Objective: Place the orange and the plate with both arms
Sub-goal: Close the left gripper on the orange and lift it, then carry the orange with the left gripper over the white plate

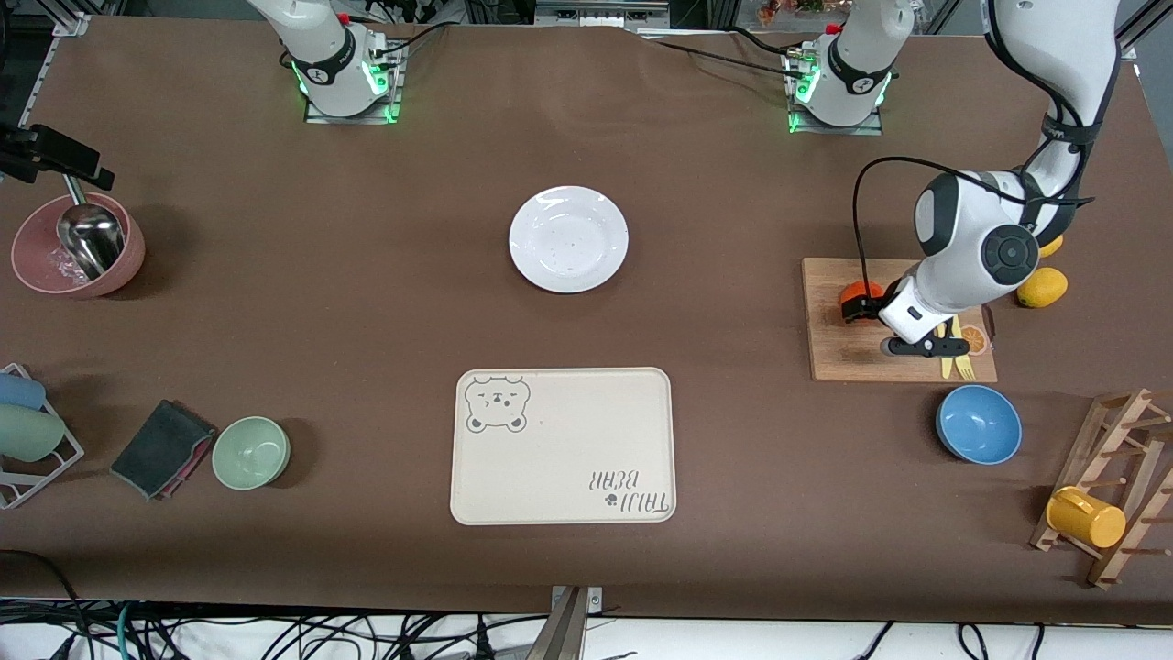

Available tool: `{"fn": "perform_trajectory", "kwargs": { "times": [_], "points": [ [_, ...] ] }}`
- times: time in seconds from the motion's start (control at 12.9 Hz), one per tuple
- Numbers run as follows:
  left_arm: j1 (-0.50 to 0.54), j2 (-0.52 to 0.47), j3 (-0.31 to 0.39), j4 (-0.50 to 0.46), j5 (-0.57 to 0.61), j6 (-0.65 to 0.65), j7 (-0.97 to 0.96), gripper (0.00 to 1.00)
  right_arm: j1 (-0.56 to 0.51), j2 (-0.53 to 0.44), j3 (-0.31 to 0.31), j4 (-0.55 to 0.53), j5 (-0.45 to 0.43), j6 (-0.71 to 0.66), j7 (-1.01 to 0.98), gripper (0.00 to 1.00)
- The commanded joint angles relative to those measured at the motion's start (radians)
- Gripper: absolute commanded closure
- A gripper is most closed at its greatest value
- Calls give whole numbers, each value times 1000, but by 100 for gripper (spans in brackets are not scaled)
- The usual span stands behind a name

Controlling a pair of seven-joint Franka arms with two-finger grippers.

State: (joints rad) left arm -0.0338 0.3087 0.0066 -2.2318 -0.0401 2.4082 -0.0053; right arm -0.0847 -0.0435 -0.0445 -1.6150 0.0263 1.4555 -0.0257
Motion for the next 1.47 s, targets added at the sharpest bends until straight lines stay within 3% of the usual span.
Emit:
{"fn": "perform_trajectory", "kwargs": {
  "times": [0.0, 0.31, 0.39, 0.46, 0.54, 0.62, 0.77, 1.0, 1.16, 1.39],
  "points": [
    [2, -22, -2, -57, 20, 23, 15, 0, 2, -24, -3, -25, -11, 11, -8, 0],
    [0, 13, -4, -63, 20, -9, 4, 0, 2, -19, -1, -25, -11, 14, -8, 0],
    [0, 13, -5, -58, 19, -12, -1, 16, 2, -21, -1, -25, -11, 13, -8, 0],
    [0, 10, -5, -55, 19, -14, -19, 66, 2, -21, -1, -25, -11, 13, -8, 0],
    [0, 9, -5, -49, 19, -14, -37, 82, 2, -21, -1, -29, -11, 13, -8, 0],
    [-1, 6, -10, -25, 19, -20, -60, 89, 2, -25, -1, -36, -11, 13, -8, 0],
    [-20, 16, -58, 102, 14, -149, -180, 93, 2, -27, -1, -39, -11, 11, -10, 0],
    [-133, 125, -106, 350, -21, -322, -436, 93, 2, -27, -1, -48, -11, 13, -8, 0],
    [-252, 212, -129, 472, -102, -323, -604, 93, 2, -29, 0, -43, -11, 14, -8, 0],
    [-429, 323, -129, 618, -127, -320, -830, 93, 2, -27, 0, -46, -16, 13, -10, 0]
  ]
}}
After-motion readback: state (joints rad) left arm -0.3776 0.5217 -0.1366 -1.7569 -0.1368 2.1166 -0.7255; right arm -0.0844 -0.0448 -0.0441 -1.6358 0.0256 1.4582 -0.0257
